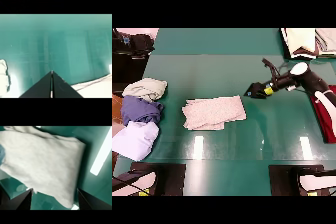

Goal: Fold the shirts.

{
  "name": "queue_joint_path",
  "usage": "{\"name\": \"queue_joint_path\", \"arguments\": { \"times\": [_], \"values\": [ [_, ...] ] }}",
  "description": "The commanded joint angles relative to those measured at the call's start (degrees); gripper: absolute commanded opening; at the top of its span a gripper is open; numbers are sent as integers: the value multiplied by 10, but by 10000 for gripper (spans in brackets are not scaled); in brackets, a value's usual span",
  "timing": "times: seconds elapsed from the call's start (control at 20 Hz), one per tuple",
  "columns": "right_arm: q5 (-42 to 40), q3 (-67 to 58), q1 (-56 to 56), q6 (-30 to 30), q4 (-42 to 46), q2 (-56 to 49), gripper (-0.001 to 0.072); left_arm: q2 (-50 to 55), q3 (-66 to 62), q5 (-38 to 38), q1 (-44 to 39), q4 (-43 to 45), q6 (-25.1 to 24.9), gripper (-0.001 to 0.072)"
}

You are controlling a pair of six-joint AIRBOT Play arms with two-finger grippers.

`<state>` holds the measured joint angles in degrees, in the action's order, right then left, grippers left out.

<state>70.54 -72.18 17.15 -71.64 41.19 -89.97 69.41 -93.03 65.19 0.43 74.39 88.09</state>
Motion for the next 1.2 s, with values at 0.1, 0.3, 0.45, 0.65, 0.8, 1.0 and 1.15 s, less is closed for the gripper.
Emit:
{"name": "queue_joint_path", "arguments": {
  "times": [0.1, 0.3, 0.45, 0.65, 0.8, 1.0, 1.15],
  "values": [
    [-64, 98, -11, 3, -43, -14, 635, 0, 0, -14, -1, -17, 0, 24],
    [-66, 66, 63, 17, -91, -82, 633, 0, 0, -15, -1, -29, 0, 24],
    [-67, 5, 114, 17, -92, -126, 444, 0, 0, -8, -1, -40, 0, 24],
    [-61, -72, 129, 16, -55, -143, 12, 0, 0, -5, -24, -48, 0, 23],
    [-60, -100, 78, -14, 16, -107, 12, 1, 0, -7, -76, -45, -1, 23],
    [-58, -101, -85, -30, 89, -16, 12, 1, 0, -19, -140, -45, -1, 24],
    [-67, -101, -234, -35, 98, 47, 12, 1, 0, -46, -183, -45, 0, 24]
  ]
}}
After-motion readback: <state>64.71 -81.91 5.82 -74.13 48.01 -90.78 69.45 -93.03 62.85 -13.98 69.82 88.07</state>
